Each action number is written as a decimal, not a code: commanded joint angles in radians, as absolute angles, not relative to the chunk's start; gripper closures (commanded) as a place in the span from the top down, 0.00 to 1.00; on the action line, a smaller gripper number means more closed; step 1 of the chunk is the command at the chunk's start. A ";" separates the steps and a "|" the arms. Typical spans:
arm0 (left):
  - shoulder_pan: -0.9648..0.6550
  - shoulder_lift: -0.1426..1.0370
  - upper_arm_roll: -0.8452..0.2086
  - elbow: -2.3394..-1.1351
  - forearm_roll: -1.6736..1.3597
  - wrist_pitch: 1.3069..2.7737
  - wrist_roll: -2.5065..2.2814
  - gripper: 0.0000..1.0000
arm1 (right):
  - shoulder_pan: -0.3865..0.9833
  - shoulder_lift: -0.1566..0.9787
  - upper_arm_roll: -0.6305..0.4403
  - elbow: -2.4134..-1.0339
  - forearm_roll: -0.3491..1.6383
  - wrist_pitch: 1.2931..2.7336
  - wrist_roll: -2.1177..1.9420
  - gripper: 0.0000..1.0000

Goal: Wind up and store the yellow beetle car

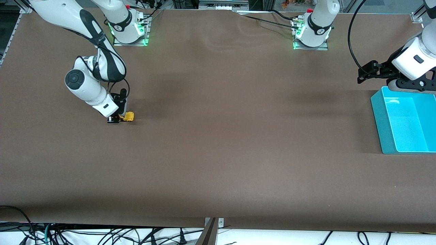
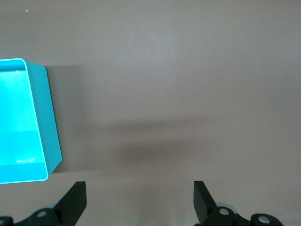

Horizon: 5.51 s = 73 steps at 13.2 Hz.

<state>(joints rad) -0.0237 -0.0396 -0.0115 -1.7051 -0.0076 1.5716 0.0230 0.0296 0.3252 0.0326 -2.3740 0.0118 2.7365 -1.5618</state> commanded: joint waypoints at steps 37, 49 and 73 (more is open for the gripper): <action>-0.034 -0.025 -0.015 -1.671 0.011 1.548 0.011 1.00 | -0.365 0.414 0.077 -2.344 0.096 2.758 -2.046 0.67; -0.035 -0.025 -0.017 -1.671 0.009 1.548 0.008 1.00 | -0.364 0.368 0.169 -2.020 0.111 2.283 -1.860 1.00; 0.021 0.003 -0.015 -1.678 0.011 1.528 0.326 1.00 | -0.071 -0.141 0.127 -1.741 0.005 1.648 -0.460 1.00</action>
